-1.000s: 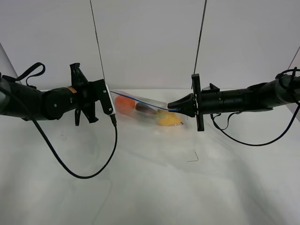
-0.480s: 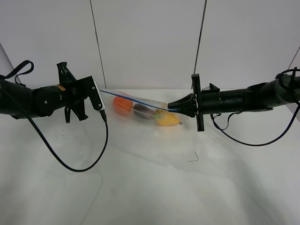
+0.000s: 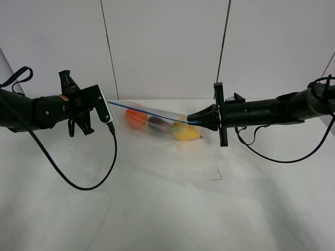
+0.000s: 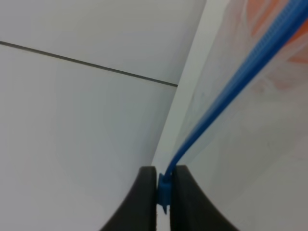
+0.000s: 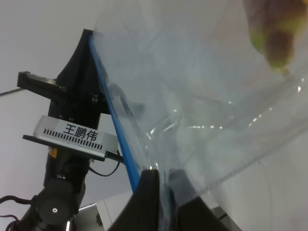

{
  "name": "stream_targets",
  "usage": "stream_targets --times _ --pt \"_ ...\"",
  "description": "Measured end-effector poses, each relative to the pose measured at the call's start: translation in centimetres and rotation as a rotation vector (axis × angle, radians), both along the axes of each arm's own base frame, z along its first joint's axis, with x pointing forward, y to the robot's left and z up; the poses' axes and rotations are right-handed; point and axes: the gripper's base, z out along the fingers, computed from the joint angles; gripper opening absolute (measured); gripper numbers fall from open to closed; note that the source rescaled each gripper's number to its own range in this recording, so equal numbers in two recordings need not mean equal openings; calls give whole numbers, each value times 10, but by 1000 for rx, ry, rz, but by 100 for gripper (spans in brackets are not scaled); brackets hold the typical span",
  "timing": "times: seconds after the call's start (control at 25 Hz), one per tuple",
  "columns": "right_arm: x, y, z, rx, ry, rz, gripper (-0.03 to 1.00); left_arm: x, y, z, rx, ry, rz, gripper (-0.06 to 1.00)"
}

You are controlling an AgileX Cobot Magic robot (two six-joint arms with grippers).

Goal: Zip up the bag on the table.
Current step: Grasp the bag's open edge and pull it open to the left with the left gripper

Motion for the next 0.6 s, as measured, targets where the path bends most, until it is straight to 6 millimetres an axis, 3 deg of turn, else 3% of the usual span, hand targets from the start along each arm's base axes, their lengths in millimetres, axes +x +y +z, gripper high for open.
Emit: stream_targets --times 0.2,0.32,0.44,0.52,0.6 --pt "0 0 0 0 0 0 0 0 0 0 -1 2 1 0" --pt "0 0 0 -3 0 4 0 0 1 0 -51 4 21 10" --pt "-1 -1 -1 -13 -1 12 0 2 9 2 -162 -7 85 42" --pt "-1 -1 -1 -15 -1 14 0 2 11 2 -231 -5 112 69" --pt "-1 -1 -1 -15 -1 14 0 3 14 2 -290 -1 137 86"
